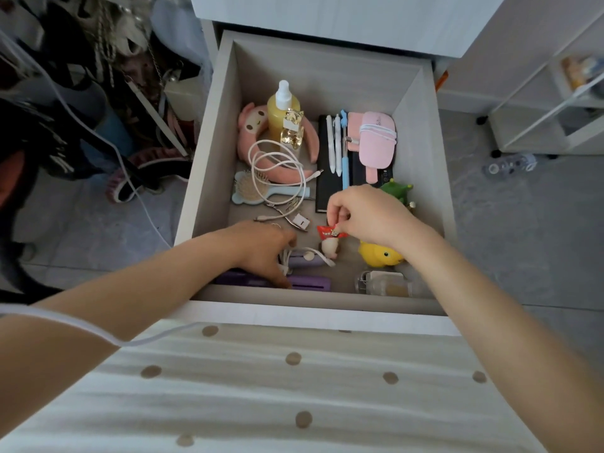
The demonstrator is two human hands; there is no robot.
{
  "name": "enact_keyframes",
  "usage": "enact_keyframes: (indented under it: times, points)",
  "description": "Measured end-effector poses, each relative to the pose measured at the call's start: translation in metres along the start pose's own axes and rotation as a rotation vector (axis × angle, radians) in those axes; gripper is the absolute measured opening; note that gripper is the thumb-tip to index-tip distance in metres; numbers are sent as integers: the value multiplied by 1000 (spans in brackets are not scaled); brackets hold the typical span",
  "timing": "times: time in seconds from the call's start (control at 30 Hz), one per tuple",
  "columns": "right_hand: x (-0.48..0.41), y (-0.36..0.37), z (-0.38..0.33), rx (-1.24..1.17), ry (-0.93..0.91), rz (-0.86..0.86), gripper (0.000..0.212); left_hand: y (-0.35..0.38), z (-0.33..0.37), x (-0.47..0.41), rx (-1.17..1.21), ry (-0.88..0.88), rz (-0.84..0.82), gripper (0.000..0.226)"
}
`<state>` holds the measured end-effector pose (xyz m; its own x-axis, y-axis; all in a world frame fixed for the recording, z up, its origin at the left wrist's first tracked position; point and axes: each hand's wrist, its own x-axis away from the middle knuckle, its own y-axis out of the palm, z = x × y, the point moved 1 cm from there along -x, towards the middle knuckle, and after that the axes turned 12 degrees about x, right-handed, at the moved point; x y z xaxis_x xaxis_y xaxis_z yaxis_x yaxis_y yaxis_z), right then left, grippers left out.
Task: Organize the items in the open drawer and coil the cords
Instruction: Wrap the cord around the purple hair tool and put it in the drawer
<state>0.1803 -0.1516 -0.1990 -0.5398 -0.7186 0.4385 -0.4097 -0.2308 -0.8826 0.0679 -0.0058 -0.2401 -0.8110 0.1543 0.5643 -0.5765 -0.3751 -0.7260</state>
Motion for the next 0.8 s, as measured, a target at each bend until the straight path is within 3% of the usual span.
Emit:
enact_keyframes:
  times: [0.2,0.4,0.53,0.63,0.7,0.8]
  points:
    - [30,5,-3,415,-231,-167,22,-5,1,-4,-16,12,56,62]
    - [30,13,-14,609,-404,-215,24,-5,1,-7,-14,9,93,57]
    - [28,14,-16,648,-427,-222,30,-1,-1,-10,27,54,53,48]
    - [26,4,-8,488,-351,-264,33,-2,-1,-11,63,84,-12,44]
    - [18,-1,-1,423,-286,-186,32,-3,-1,-12,56,85,-25,42]
    - [0,4,-1,536,-300,-102,29,-6,-2,-14,54,58,-45,43]
